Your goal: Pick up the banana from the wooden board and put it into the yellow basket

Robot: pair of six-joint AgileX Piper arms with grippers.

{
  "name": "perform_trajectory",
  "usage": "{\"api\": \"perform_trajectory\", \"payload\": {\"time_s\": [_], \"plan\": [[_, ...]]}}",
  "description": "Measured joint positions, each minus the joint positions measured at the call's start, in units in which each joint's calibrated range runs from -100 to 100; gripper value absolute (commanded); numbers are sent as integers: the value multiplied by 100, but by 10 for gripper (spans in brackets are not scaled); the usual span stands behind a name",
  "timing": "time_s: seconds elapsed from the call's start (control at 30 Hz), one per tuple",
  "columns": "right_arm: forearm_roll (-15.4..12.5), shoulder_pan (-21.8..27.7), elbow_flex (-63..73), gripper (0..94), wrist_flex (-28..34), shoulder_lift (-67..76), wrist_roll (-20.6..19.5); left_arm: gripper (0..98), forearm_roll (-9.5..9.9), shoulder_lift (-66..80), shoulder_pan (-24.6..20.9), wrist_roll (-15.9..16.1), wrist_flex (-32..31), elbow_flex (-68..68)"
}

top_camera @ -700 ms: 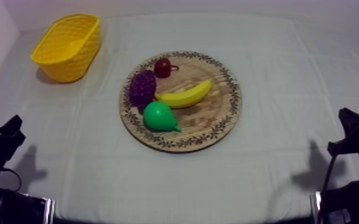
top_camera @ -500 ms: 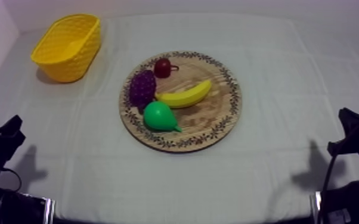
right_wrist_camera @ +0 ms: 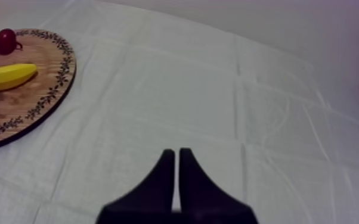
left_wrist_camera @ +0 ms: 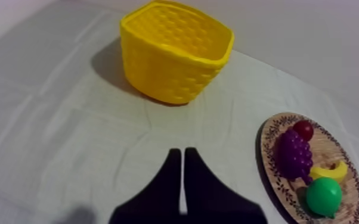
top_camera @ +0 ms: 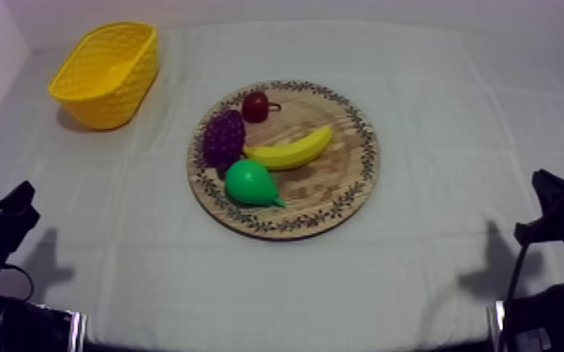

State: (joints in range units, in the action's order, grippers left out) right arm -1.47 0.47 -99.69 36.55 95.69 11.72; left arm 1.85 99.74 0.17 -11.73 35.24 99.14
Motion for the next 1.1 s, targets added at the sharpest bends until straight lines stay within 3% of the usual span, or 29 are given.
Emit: {"api": "perform_trajectory", "payload": {"time_s": [0.37,0.57,0.87,1.1], "plan": [[0,0,0,4,0,0,0,1,0,0,0,3,0,0],[0,0,0,4,0,0,0,1,12,-69,28,219,-268,48],[0,0,0,4,0,0,3,1,26,-1469,350,15,-748,-873],[0,0,0,4,0,0,6,1,136,-3124,744,471,-450,-2509]]}}
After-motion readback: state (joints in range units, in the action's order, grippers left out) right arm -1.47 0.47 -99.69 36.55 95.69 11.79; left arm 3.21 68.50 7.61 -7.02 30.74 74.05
